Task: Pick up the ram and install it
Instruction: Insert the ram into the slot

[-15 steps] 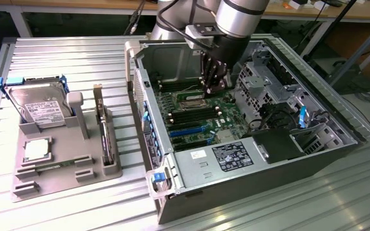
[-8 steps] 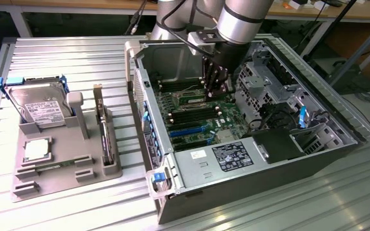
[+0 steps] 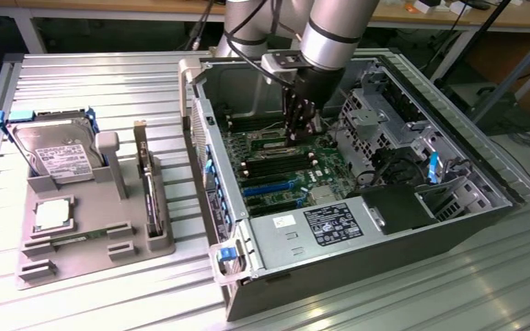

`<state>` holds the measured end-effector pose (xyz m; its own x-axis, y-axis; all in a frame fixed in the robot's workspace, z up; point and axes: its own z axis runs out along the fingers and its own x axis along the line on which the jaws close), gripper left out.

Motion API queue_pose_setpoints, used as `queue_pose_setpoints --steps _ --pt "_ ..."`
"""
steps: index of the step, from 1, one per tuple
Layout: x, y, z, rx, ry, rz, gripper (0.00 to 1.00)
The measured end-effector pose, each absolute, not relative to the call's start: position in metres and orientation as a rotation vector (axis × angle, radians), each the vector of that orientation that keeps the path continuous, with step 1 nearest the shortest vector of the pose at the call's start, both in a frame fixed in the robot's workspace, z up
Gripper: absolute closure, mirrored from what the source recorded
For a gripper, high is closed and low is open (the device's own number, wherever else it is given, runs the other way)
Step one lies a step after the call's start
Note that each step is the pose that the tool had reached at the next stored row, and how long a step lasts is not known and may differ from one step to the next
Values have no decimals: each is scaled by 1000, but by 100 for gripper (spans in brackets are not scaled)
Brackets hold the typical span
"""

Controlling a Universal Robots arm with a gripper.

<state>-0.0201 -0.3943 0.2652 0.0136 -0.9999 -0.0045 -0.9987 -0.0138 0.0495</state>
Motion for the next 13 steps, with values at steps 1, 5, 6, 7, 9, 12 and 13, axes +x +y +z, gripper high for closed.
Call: queue_pose_setpoints --steps 1,5,6,7,9,12,13 --pt "-20 -395 263 2214 -2183 -59 85" --pt "-19 -396 253 2215 -2182 -59 85" --pt "-19 -397 248 2216 -2181 -59 85" --pt "-19 -398 244 2221 -2175 -59 85" --pt "-19 -399 239 2234 -2161 -59 85" --pt "-19 -400 239 2237 -2158 -58 85" --pt "-19 -400 238 2237 -2158 -59 85"
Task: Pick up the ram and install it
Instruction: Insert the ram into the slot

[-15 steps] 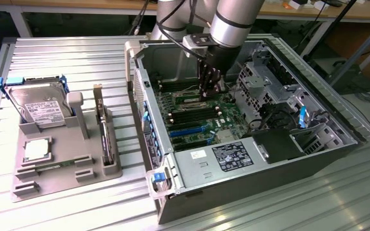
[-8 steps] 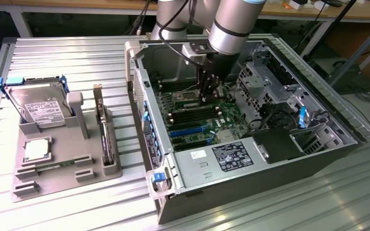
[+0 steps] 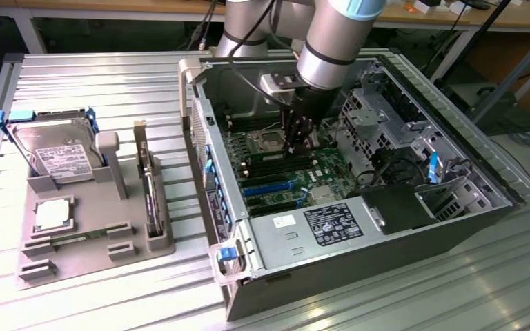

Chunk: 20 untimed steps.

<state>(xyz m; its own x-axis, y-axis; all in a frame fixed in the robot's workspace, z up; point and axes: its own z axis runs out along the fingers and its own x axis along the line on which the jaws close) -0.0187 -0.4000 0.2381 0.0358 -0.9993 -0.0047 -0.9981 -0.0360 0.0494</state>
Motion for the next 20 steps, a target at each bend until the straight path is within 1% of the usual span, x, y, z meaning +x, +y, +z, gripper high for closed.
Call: queue_pose_setpoints --steps 13,20 --pt "-19 -408 234 2210 -2186 -59 85" --pt "-19 -408 227 2210 -2186 -59 85"
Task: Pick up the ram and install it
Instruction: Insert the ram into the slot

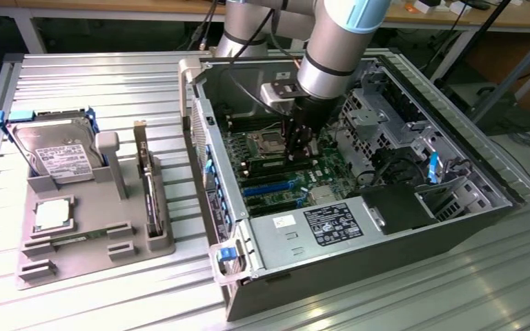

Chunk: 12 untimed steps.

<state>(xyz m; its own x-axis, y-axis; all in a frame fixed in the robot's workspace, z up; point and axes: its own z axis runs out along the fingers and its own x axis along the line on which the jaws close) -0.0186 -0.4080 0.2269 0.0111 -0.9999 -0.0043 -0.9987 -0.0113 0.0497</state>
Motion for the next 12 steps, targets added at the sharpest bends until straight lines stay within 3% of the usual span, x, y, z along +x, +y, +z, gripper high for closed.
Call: queue_pose_setpoints --steps 12 --pt "-12 -410 223 2210 -2176 -71 85"
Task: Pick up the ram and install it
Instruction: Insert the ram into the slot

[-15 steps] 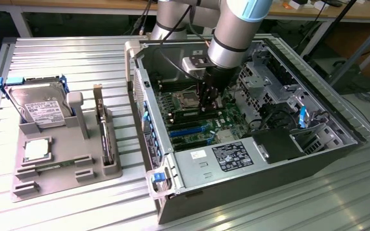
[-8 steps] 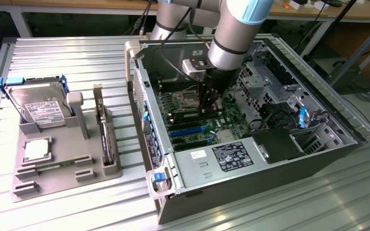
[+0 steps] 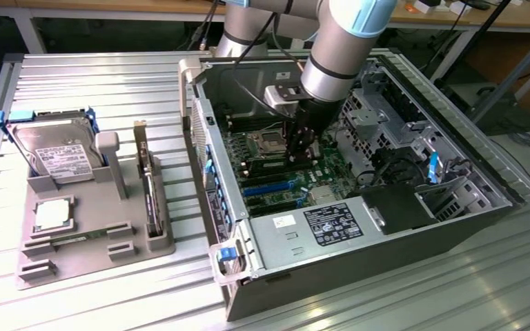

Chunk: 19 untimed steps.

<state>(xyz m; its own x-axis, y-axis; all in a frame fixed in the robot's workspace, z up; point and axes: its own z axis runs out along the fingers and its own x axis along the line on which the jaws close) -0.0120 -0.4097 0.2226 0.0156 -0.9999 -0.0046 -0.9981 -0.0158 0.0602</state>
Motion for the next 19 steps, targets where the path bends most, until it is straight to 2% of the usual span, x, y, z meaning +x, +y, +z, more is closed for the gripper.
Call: queue_pose_setpoints --steps 19 --pt "-12 -410 222 2294 -2084 -68 85"
